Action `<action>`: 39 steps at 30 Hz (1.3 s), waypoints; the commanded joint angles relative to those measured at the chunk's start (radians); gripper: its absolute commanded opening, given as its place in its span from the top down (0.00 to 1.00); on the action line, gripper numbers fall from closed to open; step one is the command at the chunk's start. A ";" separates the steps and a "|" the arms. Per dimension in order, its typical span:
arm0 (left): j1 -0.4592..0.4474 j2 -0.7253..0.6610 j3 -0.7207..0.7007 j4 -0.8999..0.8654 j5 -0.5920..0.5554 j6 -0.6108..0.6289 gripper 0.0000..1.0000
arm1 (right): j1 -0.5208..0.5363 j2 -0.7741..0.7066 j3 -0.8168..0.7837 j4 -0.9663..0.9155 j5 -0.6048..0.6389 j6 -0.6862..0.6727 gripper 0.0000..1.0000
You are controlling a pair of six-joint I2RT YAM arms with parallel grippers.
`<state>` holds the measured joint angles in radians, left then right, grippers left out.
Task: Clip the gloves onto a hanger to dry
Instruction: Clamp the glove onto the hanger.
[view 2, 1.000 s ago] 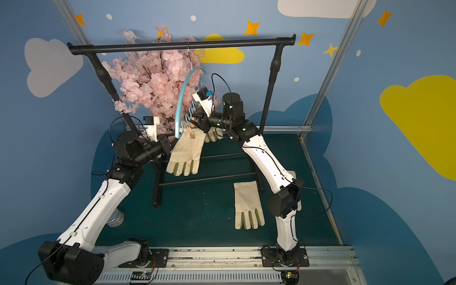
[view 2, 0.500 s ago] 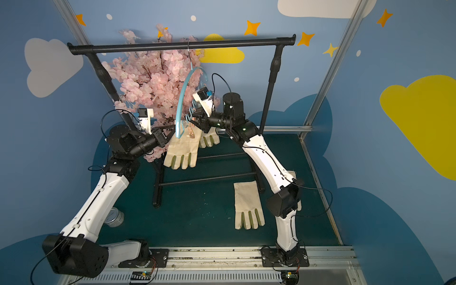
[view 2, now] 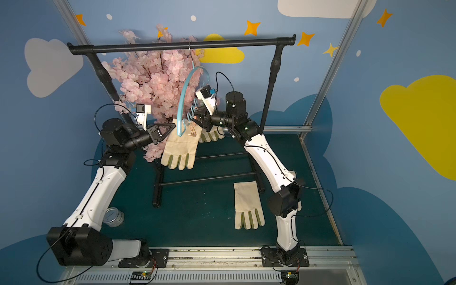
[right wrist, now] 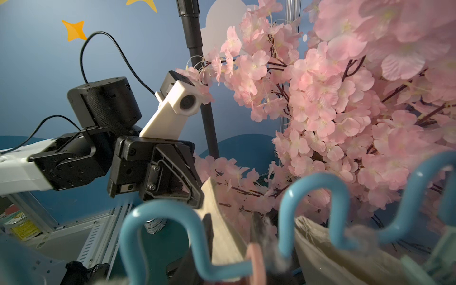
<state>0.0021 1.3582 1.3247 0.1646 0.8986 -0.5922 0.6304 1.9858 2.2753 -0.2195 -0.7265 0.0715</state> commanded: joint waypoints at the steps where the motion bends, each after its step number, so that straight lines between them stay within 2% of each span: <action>1: 0.007 0.014 0.029 0.009 0.079 -0.001 0.97 | -0.005 -0.018 0.004 0.055 -0.020 0.017 0.90; 18: 0.012 0.036 0.050 0.095 0.144 -0.070 0.97 | -0.005 -0.009 0.009 0.060 -0.034 0.033 0.90; 26: 0.012 0.041 0.064 0.041 0.208 -0.041 0.97 | -0.008 -0.014 0.009 0.060 -0.027 0.028 0.90; 33: 0.017 0.038 0.080 -0.034 0.214 0.010 0.97 | -0.011 -0.016 0.008 0.065 -0.024 0.031 0.90; 39: 0.026 0.039 0.083 -0.033 0.210 0.007 0.97 | -0.012 -0.019 0.008 0.063 -0.026 0.031 0.90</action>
<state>0.0219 1.3987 1.3773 0.1341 1.0958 -0.6052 0.6235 1.9858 2.2753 -0.2054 -0.7498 0.0978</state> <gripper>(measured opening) 0.049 0.256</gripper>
